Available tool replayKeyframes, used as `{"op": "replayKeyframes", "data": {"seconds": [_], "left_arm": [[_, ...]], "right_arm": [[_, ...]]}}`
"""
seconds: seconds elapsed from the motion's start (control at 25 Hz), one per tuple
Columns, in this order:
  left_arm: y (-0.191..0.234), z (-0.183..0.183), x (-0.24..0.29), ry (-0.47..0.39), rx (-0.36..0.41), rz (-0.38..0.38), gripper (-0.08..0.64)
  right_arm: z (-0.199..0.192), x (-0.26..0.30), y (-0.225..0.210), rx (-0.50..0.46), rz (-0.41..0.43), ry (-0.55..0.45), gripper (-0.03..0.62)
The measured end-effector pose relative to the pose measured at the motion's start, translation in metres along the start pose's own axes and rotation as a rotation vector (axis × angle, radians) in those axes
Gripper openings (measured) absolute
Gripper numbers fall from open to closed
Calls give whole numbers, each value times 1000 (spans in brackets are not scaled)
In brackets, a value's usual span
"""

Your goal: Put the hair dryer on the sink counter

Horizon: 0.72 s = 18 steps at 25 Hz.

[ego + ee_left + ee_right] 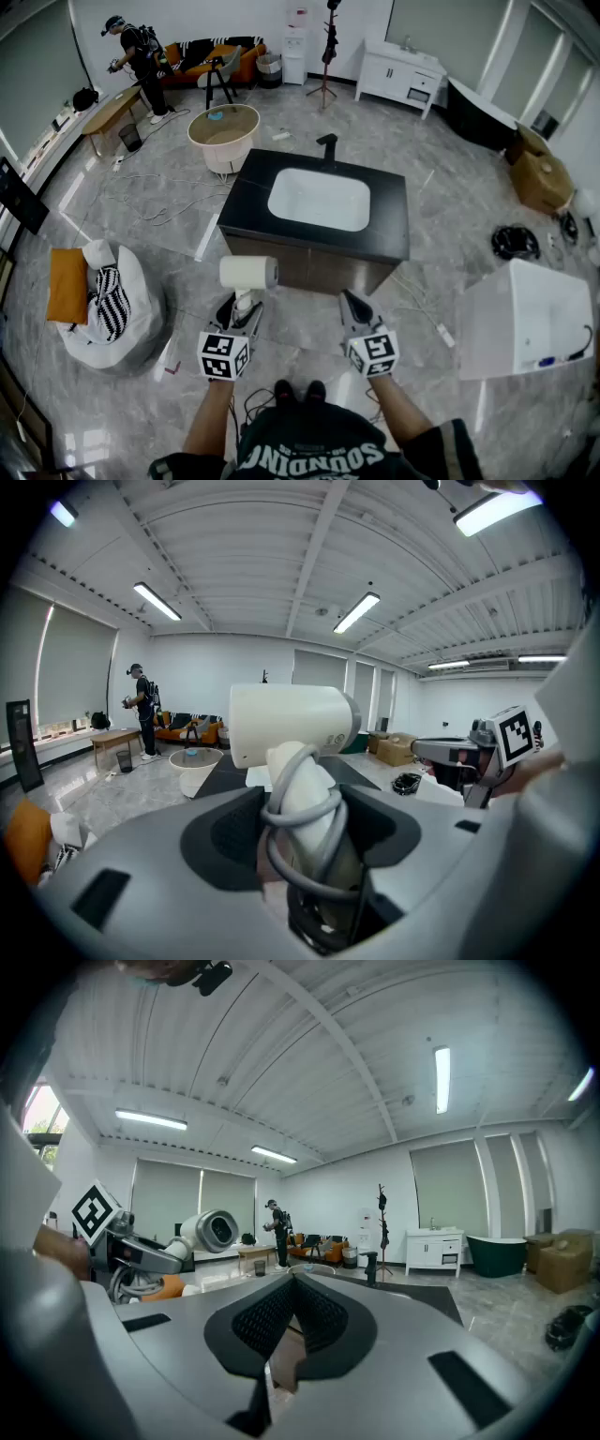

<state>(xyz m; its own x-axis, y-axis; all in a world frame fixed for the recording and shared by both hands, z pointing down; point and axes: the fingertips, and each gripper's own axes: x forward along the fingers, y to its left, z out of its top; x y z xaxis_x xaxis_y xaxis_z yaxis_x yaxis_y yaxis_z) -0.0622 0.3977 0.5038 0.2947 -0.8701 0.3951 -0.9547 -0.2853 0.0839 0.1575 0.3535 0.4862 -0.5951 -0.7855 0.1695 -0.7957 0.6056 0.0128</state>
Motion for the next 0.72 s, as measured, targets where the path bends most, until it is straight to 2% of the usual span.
{"op": "replayKeyframes", "data": {"seconds": [0.2, 0.52, 0.72], "left_arm": [[4, -1, -4, 1, -6, 5, 252], [12, -3, -4, -1, -19, -11, 252], [25, -7, 0, 4, -14, -23, 252]], "right_arm": [[-1, 2, 2, 12, 6, 12, 0], [-8, 9, 20, 3, 12, 86, 0], [-15, 24, 18, 17, -6, 68, 0]]}}
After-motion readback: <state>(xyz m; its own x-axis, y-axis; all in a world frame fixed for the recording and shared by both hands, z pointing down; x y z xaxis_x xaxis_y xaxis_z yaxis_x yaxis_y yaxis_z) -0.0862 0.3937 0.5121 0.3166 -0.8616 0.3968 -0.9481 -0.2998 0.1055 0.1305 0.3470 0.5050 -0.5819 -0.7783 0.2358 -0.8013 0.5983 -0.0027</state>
